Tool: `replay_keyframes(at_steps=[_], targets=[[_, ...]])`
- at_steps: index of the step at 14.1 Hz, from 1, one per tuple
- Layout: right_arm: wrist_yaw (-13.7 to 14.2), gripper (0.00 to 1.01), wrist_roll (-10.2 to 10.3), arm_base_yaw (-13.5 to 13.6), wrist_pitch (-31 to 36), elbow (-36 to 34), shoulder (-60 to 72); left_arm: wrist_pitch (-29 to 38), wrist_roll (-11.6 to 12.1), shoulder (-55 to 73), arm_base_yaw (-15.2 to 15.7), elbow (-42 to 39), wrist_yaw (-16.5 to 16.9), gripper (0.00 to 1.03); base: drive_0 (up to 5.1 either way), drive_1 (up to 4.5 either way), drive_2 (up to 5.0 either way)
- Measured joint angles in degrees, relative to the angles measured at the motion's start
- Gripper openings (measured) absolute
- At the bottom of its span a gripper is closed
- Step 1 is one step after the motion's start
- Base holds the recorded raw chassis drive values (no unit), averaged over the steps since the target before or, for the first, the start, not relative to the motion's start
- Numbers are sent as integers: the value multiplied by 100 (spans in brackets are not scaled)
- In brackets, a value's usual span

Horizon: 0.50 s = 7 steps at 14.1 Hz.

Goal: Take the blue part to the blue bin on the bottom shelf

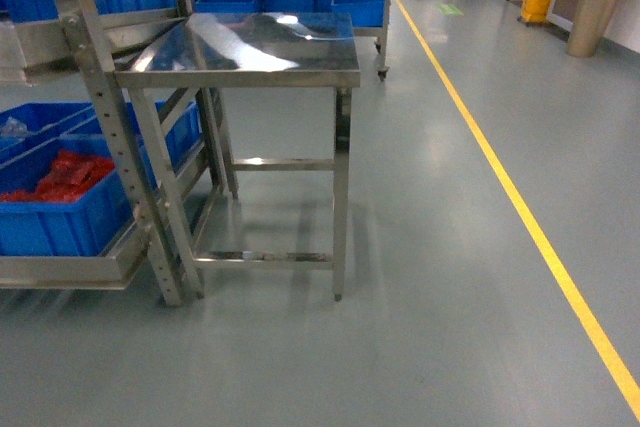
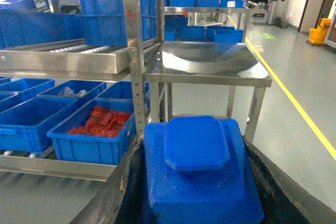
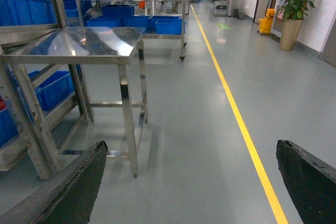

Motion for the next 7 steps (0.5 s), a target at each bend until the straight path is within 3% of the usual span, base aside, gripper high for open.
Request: replay_keyframes(at_steps=[7], targets=[[0, 98, 0, 0, 20, 0, 0, -2, 0, -9, 0, 0, 2, 44, -8, 410, -427]])
